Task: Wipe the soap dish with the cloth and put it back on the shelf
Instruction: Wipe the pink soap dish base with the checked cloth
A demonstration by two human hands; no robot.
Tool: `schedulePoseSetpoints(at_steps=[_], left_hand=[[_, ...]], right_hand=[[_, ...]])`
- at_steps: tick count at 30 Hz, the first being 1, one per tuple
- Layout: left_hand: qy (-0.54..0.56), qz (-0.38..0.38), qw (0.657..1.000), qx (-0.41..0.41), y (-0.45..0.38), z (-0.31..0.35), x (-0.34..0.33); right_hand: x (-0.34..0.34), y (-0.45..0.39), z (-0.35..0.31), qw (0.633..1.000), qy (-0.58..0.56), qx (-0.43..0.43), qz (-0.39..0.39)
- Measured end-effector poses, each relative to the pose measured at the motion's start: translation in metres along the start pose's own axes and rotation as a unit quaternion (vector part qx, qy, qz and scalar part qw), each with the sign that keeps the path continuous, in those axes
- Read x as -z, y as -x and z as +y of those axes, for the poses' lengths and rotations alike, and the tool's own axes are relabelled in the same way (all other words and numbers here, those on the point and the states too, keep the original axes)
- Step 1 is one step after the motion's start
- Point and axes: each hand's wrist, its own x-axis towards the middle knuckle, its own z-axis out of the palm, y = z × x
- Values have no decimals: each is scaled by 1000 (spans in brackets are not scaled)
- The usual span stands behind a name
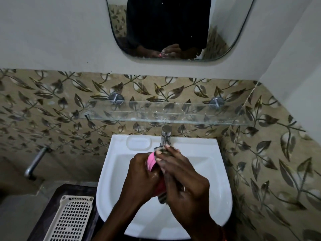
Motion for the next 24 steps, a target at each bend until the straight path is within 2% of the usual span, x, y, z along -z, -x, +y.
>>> schedulePoseSetpoints(at_steps=[3, 5, 8, 12, 14, 17, 22, 24], left_hand=[[26, -10, 998, 52, 4, 1, 1], [8, -15, 1000, 19, 3, 3, -1], [-19, 8, 1000, -12, 0, 1, -5], [-36, 34, 999, -5, 3, -4, -5], [-35, 30, 999, -4, 3, -3, -6], [-32, 10, 999, -5, 2, -2, -7], [-38, -25, 999, -14, 5, -5, 1], [-36, -33, 999, -19, 4, -3, 2]], right_hand=[[1, 3, 3, 993, 42, 91, -57], [4, 2, 6, 993, 41, 99, -57], [5, -4, 6, 999, 12, 52, 2], [11, -6, 12, 989, -73, -99, 77], [15, -4, 14, 984, -91, -126, 85], [12, -3, 8, 995, -48, -74, 41], [3, 4, 6, 996, 25, 71, -44], [3, 5, 8, 995, 21, 85, -46]])
